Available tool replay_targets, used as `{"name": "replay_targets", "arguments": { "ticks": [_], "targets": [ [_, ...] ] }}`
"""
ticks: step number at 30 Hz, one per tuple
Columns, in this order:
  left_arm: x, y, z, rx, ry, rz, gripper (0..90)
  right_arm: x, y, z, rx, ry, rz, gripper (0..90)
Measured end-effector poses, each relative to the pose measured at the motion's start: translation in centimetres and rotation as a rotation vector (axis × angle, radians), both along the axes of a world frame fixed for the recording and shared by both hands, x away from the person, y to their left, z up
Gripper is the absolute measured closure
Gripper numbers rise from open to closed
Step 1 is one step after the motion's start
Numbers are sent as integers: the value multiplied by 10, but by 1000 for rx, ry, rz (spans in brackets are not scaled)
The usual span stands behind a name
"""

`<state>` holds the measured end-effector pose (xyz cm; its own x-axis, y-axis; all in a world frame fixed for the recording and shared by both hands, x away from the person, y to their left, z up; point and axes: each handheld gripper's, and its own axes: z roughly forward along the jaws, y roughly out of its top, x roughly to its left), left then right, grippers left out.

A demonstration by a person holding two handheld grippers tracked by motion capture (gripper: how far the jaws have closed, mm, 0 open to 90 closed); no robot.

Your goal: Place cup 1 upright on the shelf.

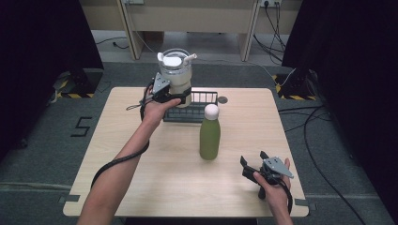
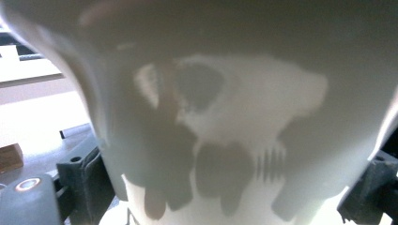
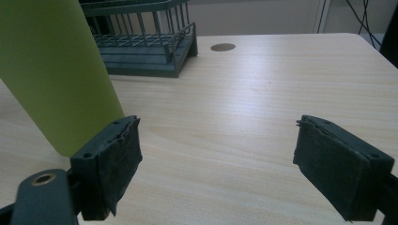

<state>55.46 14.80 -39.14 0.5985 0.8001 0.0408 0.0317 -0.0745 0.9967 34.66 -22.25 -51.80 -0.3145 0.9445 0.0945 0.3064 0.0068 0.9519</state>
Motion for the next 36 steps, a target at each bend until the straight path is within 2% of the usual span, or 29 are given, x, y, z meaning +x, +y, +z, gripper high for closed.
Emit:
{"name": "replay_targets", "arguments": {
  "ticks": [11,36],
  "targets": [
    [9,0,2,-4,10,15,104,0,-1,1,3,1,-3,149],
    [27,0,-5,12,37,54,104,0,-3,0,-3,0,-4,149]
  ]
}}
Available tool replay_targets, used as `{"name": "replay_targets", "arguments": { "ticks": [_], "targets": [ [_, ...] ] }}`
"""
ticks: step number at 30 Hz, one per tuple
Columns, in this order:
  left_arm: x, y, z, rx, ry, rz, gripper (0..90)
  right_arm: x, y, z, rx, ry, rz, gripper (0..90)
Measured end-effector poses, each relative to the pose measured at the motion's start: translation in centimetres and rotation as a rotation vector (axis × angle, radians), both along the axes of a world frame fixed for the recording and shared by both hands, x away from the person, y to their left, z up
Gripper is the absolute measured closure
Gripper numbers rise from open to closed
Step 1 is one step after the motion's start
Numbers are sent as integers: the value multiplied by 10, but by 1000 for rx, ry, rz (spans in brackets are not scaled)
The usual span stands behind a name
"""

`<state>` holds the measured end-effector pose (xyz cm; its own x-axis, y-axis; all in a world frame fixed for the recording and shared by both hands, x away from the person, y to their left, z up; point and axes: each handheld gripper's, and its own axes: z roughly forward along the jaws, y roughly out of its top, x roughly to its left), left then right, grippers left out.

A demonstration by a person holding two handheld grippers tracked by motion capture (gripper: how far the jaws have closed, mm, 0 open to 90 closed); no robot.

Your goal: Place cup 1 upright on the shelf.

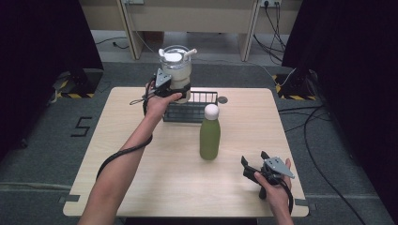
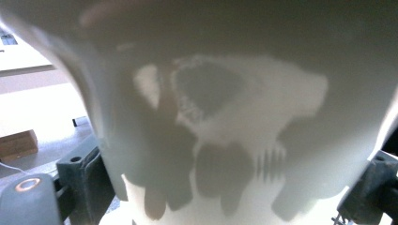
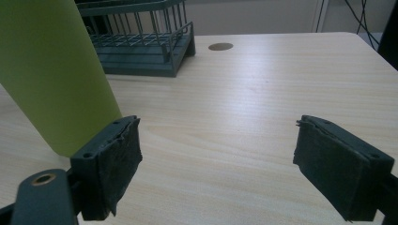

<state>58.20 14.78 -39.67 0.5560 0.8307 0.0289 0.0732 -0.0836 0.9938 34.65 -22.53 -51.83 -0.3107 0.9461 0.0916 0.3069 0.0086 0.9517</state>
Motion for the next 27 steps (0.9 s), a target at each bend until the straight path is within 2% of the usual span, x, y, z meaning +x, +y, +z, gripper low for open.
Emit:
{"name": "replay_targets", "arguments": {
  "ticks": [27],
  "targets": [
    [11,-1,-21,-1,42,36,104,0,0,-2,-5,7,4,149]
  ]
}}
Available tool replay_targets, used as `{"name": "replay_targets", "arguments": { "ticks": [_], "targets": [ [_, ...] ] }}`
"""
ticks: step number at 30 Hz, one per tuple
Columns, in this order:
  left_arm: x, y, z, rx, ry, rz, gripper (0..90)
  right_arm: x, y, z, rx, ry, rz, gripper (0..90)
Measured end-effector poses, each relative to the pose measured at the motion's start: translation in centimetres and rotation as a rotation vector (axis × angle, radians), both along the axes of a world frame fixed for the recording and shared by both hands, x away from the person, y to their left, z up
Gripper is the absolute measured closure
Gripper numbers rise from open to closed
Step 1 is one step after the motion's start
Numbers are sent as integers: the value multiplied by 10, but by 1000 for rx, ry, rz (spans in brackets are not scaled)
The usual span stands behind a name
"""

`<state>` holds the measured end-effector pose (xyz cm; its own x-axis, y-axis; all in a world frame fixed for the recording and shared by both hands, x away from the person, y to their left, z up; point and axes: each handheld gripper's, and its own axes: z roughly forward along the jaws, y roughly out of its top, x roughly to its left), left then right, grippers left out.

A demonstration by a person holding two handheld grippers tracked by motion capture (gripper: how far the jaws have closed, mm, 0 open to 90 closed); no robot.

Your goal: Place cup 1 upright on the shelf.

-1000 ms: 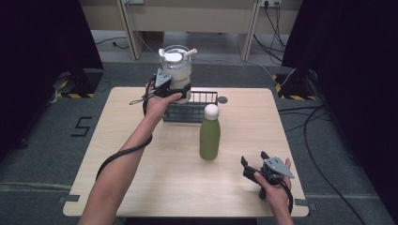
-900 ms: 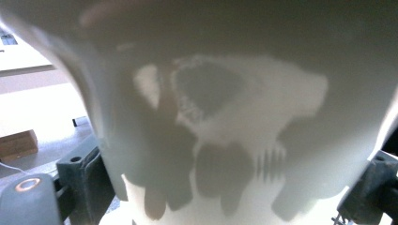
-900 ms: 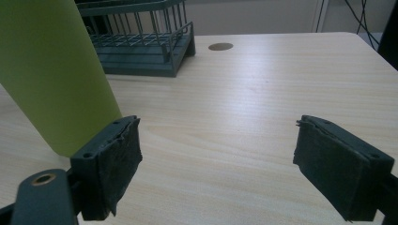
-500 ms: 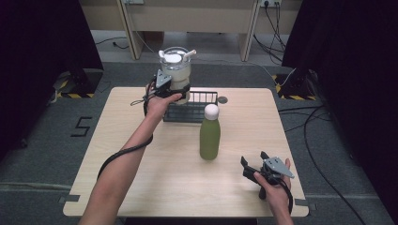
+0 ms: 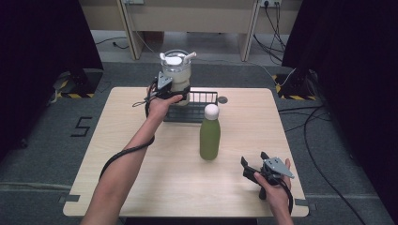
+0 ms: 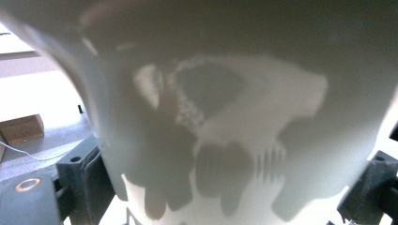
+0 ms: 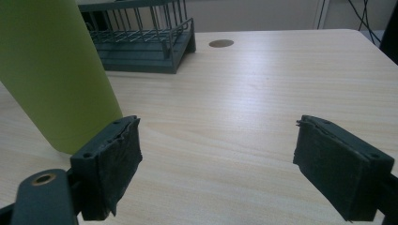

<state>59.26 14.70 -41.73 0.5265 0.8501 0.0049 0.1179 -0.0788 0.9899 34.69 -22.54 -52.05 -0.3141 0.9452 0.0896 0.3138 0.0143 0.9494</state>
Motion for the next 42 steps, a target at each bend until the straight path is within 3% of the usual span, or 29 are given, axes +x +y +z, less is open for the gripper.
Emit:
{"name": "replay_targets", "arguments": {
  "ticks": [6,7,10,21,24,25,42],
  "targets": [
    [1,0,-4,2,6,2,104,0,0,0,3,4,-2,149],
    [2,-2,-5,-25,1,7,104,0,1,0,1,5,-1,149],
    [2,-4,-7,-34,3,5,104,0,0,-1,0,6,-2,149],
    [5,-4,-19,-27,27,14,103,0,0,-1,-1,6,-2,149],
    [5,-5,-22,-19,32,16,103,0,0,-1,-1,5,0,149],
    [5,-2,-22,22,40,13,103,0,0,-1,0,7,-2,149],
    [8,-5,-34,38,69,19,103,0,1,-1,5,9,2,149]
  ]
}}
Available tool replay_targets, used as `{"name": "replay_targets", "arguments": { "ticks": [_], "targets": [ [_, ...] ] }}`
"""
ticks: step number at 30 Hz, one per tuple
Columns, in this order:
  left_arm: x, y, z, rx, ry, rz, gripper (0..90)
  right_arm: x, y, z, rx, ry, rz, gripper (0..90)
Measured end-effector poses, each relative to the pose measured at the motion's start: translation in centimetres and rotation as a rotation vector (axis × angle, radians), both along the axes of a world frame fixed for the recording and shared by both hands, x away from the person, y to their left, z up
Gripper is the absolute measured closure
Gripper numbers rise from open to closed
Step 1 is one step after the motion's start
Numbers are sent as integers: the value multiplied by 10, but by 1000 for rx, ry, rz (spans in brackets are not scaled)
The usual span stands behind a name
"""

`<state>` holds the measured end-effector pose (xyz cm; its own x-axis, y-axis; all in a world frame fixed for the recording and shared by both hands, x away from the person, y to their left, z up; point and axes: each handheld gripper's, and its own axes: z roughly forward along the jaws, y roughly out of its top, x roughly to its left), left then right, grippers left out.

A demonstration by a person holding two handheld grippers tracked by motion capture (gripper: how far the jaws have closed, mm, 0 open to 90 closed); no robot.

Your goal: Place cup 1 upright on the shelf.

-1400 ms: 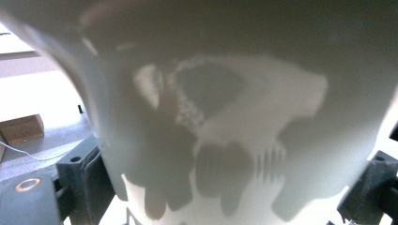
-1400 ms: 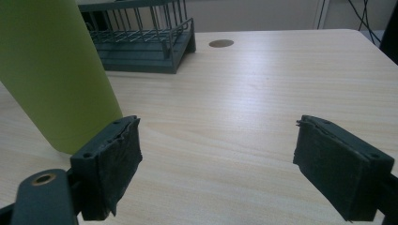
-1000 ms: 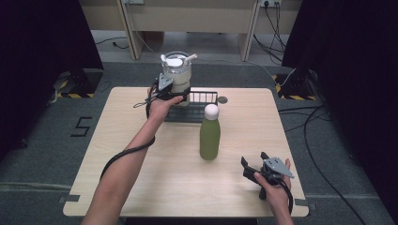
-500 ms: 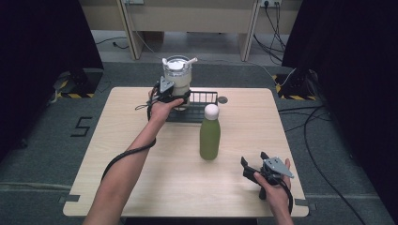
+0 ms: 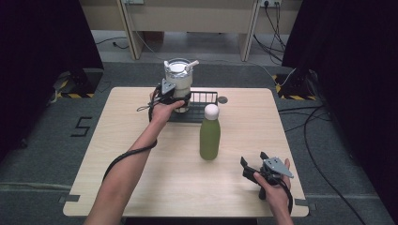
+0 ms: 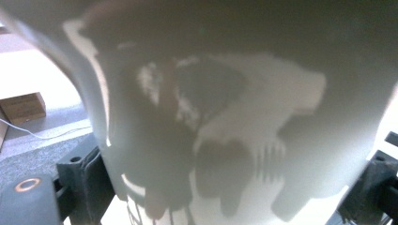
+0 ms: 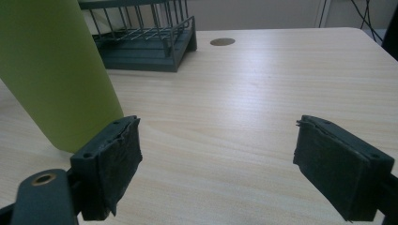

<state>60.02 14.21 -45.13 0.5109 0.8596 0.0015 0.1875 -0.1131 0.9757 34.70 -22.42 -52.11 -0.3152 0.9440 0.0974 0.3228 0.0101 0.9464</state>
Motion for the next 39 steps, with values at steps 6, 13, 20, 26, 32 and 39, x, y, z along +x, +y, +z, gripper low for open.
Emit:
{"name": "replay_targets", "arguments": {
  "ticks": [6,13,20,26,32,39],
  "targets": [
    [1,-1,-3,-1,8,1,103,0,0,0,1,1,1,149],
    [0,-1,-5,-1,12,2,103,0,0,0,0,2,3,149],
    [0,-1,-6,-2,8,1,102,0,0,0,-3,0,5,149],
    [-1,-1,-7,-2,-4,0,101,0,1,0,-5,0,8,149],
    [0,-1,-8,-4,-5,-5,99,0,1,0,-7,0,10,149],
    [-1,-1,-6,-13,-2,-9,64,0,1,0,-7,1,16,149]
  ]
}}
